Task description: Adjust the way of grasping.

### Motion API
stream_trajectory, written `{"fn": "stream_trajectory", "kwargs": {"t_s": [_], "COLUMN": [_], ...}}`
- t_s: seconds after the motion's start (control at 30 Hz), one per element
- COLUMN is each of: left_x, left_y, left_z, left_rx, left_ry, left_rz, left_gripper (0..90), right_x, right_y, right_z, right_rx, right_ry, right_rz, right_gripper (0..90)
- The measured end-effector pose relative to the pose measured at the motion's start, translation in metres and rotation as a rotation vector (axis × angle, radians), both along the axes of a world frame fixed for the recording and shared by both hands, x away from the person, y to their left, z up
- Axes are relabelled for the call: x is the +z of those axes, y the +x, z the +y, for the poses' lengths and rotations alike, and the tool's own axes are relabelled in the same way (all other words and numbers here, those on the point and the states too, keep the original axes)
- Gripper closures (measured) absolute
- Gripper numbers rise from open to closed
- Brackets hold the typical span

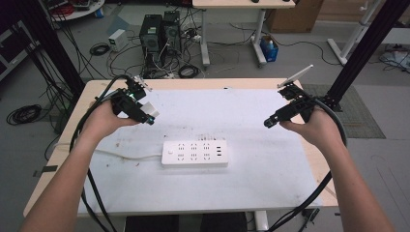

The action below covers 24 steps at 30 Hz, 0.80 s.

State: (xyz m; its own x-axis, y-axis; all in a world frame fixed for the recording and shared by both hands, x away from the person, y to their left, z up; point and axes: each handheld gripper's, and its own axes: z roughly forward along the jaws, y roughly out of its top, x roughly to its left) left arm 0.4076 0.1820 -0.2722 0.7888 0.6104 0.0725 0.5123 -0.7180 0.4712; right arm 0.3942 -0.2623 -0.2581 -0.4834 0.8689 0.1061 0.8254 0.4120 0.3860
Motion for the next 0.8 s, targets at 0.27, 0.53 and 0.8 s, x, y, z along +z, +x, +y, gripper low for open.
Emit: {"fn": "stream_trajectory", "kwargs": {"t_s": [0.27,0.53,0.8], "left_x": [-0.002,-0.003,-0.005], "left_y": [-0.008,-0.018,-0.028], "left_z": [-0.025,-0.059,-0.09], "left_rx": [-0.177,-0.327,-0.423], "left_ry": [-0.113,-0.214,-0.267], "left_rz": [-0.058,-0.116,-0.184], "left_gripper": [42.6,42.6,42.6], "right_x": [0.007,0.014,0.011], "right_y": [0.001,-0.003,-0.003], "right_z": [0.018,0.043,0.065], "right_rx": [0.011,0.033,0.055], "right_ry": [0.093,0.21,0.39], "right_rz": [0.034,0.064,0.145], "right_gripper": [16.9,20.9,21.7]}}
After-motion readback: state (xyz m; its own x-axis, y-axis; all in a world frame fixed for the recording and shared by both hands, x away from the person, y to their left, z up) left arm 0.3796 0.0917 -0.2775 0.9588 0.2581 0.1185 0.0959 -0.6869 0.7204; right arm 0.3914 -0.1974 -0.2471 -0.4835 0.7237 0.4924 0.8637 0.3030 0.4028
